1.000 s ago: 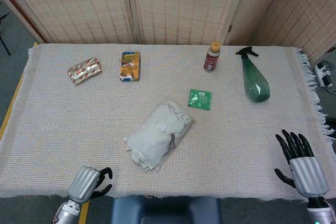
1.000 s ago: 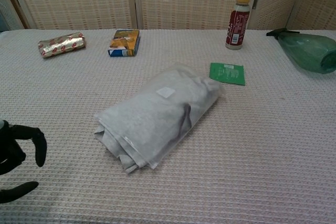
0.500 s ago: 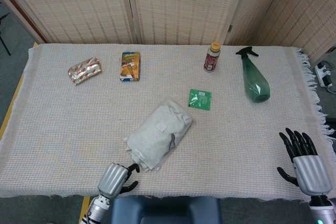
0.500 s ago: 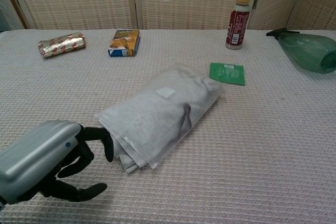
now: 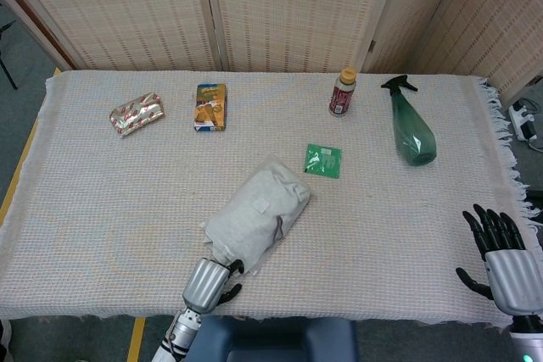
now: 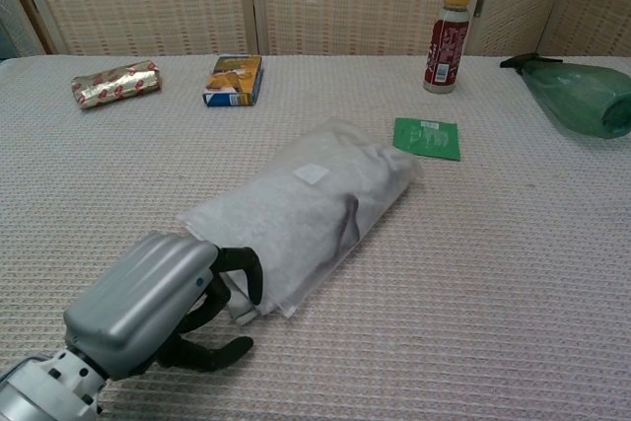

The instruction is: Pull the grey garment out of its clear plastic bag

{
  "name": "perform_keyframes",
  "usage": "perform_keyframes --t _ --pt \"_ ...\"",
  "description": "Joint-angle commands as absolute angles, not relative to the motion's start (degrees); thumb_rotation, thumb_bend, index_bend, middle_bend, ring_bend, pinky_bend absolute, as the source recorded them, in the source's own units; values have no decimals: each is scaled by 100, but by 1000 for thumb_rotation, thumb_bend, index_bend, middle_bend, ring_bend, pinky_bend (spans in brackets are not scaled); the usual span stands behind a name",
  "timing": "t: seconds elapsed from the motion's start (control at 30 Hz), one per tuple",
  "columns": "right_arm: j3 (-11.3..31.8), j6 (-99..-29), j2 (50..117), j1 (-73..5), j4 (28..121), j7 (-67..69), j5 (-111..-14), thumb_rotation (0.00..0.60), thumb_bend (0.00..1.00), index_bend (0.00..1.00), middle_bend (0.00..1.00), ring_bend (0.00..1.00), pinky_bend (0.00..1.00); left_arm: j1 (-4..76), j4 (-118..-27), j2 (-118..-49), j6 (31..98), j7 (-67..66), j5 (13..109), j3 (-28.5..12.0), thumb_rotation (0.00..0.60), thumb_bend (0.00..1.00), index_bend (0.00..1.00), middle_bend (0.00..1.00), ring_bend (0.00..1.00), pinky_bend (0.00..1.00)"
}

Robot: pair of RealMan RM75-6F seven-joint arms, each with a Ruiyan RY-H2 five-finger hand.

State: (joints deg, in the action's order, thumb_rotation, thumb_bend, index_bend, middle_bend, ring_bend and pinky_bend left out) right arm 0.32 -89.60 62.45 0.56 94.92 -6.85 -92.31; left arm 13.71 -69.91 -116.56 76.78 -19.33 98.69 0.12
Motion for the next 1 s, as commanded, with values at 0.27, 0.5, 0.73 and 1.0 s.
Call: perform_keyframes --t 0.27,0.5,0.73,1.0 --pt "50 -8948 6244 47 9485 -688 -9205 600 129 0 0 0 0 1462 -6535 -11905 7745 -1942 9730 0 600 274 543 1000 1000 1000" --pt "36 -8939 6231 44 9485 -677 -9223 600 129 0 0 0 0 1510 -6184 -12042 7903 -1899 9724 -5 600 266 547 1000 1000 1000" --pt "7 -8946 6219 46 9491 -656 -9280 600 128 0 0 0 0 1520 -5952 -12130 8005 -1844 9700 45 600 267 553 1000 1000 1000" --pt "-4 -8920 6228 35 9494 -680 -9293 600 129 0 0 0 0 1535 -5759 -12203 8099 -1736 9682 95 600 287 577 1000 1000 1000"
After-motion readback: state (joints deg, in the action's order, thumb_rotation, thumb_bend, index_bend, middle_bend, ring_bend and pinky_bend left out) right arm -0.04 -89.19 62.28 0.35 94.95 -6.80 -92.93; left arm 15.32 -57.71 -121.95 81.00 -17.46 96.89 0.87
